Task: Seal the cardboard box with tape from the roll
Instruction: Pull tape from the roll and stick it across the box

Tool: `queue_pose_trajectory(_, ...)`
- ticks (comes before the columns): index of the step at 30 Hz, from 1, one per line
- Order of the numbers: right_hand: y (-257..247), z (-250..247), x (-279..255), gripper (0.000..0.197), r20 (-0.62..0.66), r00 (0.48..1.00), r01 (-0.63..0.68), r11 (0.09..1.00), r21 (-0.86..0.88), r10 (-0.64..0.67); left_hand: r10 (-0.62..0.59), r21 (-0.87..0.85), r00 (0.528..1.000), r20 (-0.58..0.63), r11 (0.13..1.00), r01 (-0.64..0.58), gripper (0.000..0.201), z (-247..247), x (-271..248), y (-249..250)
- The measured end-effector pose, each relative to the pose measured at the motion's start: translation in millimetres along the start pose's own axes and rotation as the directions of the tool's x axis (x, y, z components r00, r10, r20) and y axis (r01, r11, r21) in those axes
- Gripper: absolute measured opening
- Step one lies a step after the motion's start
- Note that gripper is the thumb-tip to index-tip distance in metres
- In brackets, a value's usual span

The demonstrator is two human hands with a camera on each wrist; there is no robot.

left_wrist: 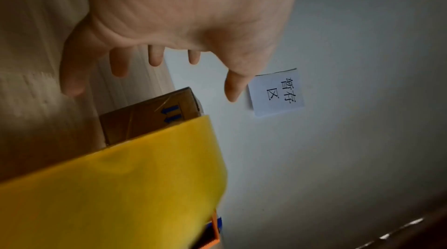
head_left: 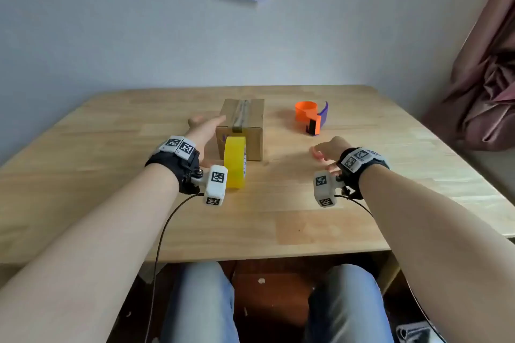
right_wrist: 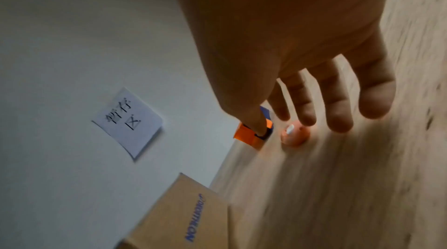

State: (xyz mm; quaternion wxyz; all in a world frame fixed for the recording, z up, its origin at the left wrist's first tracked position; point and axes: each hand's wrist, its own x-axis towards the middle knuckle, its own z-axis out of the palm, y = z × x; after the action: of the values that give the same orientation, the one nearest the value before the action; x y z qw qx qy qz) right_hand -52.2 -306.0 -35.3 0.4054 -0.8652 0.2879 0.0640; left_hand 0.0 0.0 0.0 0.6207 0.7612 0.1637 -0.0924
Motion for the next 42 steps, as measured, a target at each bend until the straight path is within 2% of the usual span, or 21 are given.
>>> queue_pose_trajectory(2,0,4,16,0.014,-0.048,0.999,-0.012,0.998,-0.057,0.009,-0.003,-0.004,1.0,0.006,1.0,0.003,0.091,2,3,5)
queue_pose_trajectory(5,-1,12,37,0.019,-0.06,0.998,-0.01,0.992,-0.124,0.003,-0.087,-0.036,0.992,0.086,0.995,0.09,0.089,6,13,4)
queue_pose_trajectory(8,-5,19,50,0.027,-0.06,0.997,0.029,0.979,-0.2,-0.042,-0.161,-0.065,0.972,0.171,0.983,0.174,0.07,13,25,2)
queue_pose_trajectory(11,-7,26,68,0.033,-0.017,0.997,0.072,0.967,-0.246,-0.078,-0.167,-0.016,0.973,0.158,0.985,0.171,0.064,22,33,-2)
queue_pose_trajectory(13,-12,26,68,0.029,0.023,0.997,0.08,0.972,-0.22,-0.077,-0.162,-0.009,0.975,0.151,0.986,0.165,0.062,28,33,-3)
queue_pose_trajectory(14,-13,26,65,0.025,0.05,0.996,0.079,0.982,-0.17,-0.071,-0.16,-0.014,0.976,0.147,0.986,0.163,0.06,30,31,-3)
queue_pose_trajectory(16,-16,25,59,0.022,0.137,0.99,0.039,0.998,0.054,-0.046,-0.146,-0.035,0.98,0.132,0.988,0.151,0.059,32,29,-2)
queue_pose_trajectory(18,-19,25,51,0.014,0.197,0.978,0.001,0.939,0.343,-0.073,-0.13,-0.032,0.984,0.12,0.99,0.135,0.064,32,29,-1)
queue_pose_trajectory(19,-22,24,49,0.012,0.177,0.978,0.019,0.899,0.439,-0.107,-0.124,-0.026,0.985,0.121,0.991,0.128,0.066,31,28,-1)
queue_pose_trajectory(21,-31,22,47,0.022,0.06,0.977,0.137,0.827,0.546,-0.202,-0.133,-0.023,0.98,0.149,0.99,0.138,0.06,26,23,-4)
queue_pose_trajectory(24,-58,19,35,0.028,-0.104,0.924,0.351,0.71,0.61,-0.367,-0.182,0.019,0.957,0.228,0.983,0.182,0.054,15,15,-10)
queue_pose_trajectory(26,-82,18,19,0.03,-0.142,0.847,0.487,0.639,0.596,-0.513,-0.212,0.036,0.939,0.271,0.977,0.21,0.068,8,13,-15)
queue_pose_trajectory(27,-93,20,10,0.029,-0.138,0.793,0.552,0.604,0.575,-0.593,-0.224,0.055,0.925,0.305,0.974,0.218,0.069,5,11,-16)
queue_pose_trajectory(29,-112,29,-2,0.029,-0.083,0.698,0.634,0.56,0.533,-0.711,-0.218,0.069,0.899,0.38,0.976,0.207,0.047,3,2,-16)
queue_pose_trajectory(31,-124,43,-9,0.025,0.029,0.642,0.667,0.577,0.471,-0.766,-0.211,0.053,0.889,0.407,0.977,0.208,0.035,4,-5,-16)
queue_pose_trajectory(33,-126,59,-8,0.018,0.112,0.626,0.694,0.617,0.37,-0.772,-0.202,0.042,0.893,0.402,0.978,0.202,0.031,8,-11,-15)
queue_pose_trajectory(37,-118,66,-6,0.022,0.08,0.642,0.746,0.646,0.163,-0.762,-0.194,0.066,0.912,0.361,0.981,0.183,0.031,12,-18,-12)
queue_pose_trajectory(39,-117,67,-6,0.026,0.088,0.645,0.75,0.651,0.116,-0.759,-0.182,0.072,0.919,0.35,0.983,0.167,0.033,13,-22,-11)
queue_pose_trajectory(42,-116,70,-7,0.026,0.092,0.644,0.747,0.65,0.14,-0.76,-0.178,0.069,0.922,0.343,0.984,0.164,0.033,12,-25,-10)
